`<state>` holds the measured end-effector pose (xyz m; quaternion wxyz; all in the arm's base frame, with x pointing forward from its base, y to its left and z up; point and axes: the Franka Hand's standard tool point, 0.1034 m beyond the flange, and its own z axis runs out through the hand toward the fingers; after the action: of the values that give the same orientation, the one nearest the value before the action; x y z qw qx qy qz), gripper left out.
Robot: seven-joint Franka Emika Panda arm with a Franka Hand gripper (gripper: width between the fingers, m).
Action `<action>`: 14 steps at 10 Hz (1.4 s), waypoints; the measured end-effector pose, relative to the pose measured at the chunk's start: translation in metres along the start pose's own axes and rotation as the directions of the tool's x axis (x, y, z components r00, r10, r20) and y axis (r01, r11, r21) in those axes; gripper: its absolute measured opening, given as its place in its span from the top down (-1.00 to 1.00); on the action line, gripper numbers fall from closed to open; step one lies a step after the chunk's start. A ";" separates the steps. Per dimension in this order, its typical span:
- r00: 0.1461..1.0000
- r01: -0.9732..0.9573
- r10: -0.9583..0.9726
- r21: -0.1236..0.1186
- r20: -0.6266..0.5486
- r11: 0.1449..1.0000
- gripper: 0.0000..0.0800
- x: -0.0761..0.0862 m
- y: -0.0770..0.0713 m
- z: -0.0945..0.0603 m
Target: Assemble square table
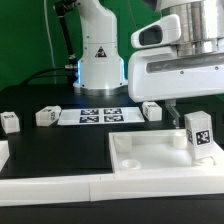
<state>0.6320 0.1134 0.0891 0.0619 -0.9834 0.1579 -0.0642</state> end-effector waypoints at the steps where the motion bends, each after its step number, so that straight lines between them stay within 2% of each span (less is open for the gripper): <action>1: 0.998 -0.068 0.068 0.000 0.002 0.998 0.27 0.000 0.001 0.000; 5: 0.958 -0.288 0.288 0.000 0.003 0.958 0.27 0.000 0.003 0.001; 6: 0.916 -0.402 0.402 -0.002 0.009 0.916 0.27 -0.001 0.004 0.001; 7: 0.819 -0.573 0.574 -0.008 0.016 0.819 0.27 -0.002 0.005 0.001; 9: 0.571 -0.820 0.819 -0.006 0.050 0.572 0.27 -0.003 0.008 0.002; 10: 0.422 -0.906 0.903 -0.005 0.080 0.424 0.27 -0.003 0.009 0.002; 11: 0.317 -0.947 0.944 -0.021 0.093 0.320 0.27 -0.004 0.008 0.002; 12: 0.265 -0.963 0.959 -0.026 0.098 0.269 0.27 -0.005 0.007 0.002; 13: 0.306 -0.950 0.947 -0.022 0.099 0.310 0.27 -0.005 0.007 0.002; 14: 0.342 -0.938 0.934 -0.020 0.099 0.346 0.03 -0.006 0.006 0.002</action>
Offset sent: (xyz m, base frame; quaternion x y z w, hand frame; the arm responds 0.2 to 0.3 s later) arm 0.0000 0.0000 0.0000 0.0000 0.0000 0.1938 0.9810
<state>0.6252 0.1099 0.0852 0.1145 -0.7168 0.6874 0.0250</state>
